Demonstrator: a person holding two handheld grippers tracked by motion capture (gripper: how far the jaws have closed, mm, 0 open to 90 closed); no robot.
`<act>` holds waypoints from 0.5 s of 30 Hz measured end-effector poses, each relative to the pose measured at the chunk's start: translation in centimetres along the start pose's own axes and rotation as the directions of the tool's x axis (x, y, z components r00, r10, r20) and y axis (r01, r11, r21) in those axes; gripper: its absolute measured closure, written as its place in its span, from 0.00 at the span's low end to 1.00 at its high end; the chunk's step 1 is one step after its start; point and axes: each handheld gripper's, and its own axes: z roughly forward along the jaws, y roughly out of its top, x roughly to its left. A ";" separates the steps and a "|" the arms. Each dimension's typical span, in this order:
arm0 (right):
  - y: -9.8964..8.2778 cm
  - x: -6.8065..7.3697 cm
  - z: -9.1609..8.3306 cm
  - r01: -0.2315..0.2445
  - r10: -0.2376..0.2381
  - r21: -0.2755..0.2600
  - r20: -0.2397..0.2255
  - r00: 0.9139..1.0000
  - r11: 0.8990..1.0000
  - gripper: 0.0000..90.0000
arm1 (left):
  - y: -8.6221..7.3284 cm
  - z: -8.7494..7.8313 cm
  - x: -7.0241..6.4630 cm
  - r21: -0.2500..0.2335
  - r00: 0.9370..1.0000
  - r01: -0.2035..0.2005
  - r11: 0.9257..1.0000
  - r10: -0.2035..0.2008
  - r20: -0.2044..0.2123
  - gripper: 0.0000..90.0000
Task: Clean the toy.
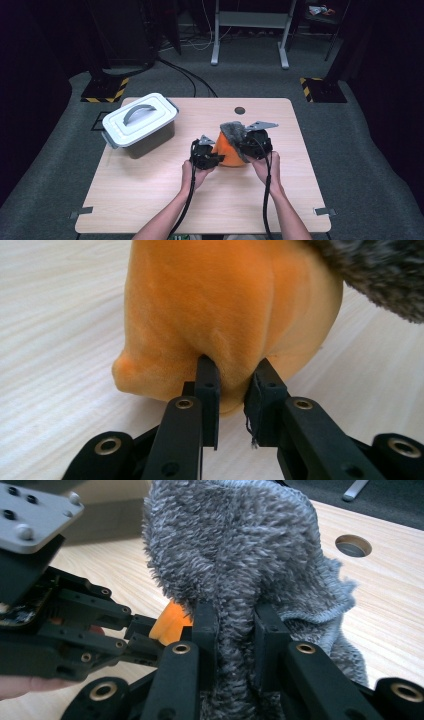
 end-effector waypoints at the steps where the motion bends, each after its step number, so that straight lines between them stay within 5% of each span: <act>1: 0.0 0.1 0.4 0.006 -0.006 0.007 0.004 1.000 1.000 0.84 | -0.1 0.1 -0.1 0.003 1.000 -0.009 1.000 0.009 -0.011 0.86; 10: 0.0 0.6 2.4 0.050 -0.052 0.034 0.038 0.998 0.998 0.83 | -0.2 0.5 0.0 0.015 0.995 -0.078 0.997 0.079 -0.055 0.82; 15: 0.0 0.4 3.2 0.037 -0.040 0.048 0.068 0.997 0.998 0.84 | -0.1 0.6 0.0 0.025 0.993 -0.093 0.995 0.094 -0.065 0.82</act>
